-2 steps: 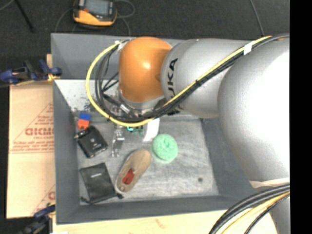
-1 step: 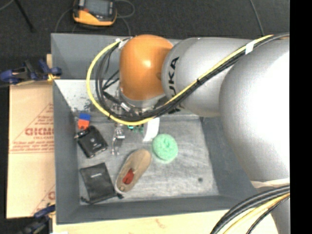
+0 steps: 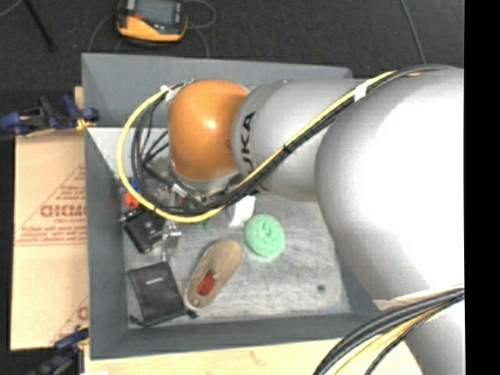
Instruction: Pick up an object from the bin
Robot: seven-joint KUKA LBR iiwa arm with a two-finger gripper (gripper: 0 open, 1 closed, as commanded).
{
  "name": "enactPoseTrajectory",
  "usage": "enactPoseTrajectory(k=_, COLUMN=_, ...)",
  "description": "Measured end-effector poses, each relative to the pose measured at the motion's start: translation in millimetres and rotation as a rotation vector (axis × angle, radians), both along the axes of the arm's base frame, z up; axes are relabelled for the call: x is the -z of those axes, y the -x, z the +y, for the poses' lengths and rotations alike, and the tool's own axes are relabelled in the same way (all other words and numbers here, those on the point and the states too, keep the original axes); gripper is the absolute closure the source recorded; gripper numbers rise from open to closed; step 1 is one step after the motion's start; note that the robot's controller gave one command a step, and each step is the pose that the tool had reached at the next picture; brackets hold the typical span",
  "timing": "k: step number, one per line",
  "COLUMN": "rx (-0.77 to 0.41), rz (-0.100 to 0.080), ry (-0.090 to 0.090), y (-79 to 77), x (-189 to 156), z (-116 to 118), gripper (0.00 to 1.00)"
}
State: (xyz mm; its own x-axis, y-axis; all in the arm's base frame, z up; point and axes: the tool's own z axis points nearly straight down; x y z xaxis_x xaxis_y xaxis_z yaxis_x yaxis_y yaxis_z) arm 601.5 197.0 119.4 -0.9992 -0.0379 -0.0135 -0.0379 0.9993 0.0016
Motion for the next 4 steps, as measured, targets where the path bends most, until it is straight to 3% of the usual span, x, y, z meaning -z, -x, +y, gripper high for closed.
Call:
enactPoseTrajectory(k=1, rx=0.08, rz=0.006, ry=-0.002, y=-14.5, x=25, z=15, gripper=0.0)
enactPoseTrajectory(k=2, rx=0.097, rz=-0.003, ry=-0.009, y=-15.9, x=42, z=5, gripper=1.0)
enactPoseTrajectory(k=3, rx=0.098, rz=-0.002, ry=-0.009, y=-15.7, x=42, z=5, gripper=1.0)
enactPoseTrajectory(k=4, rx=0.05, rz=0.005, ry=0.001, y=21.5, x=-148, z=-13, gripper=1.0)
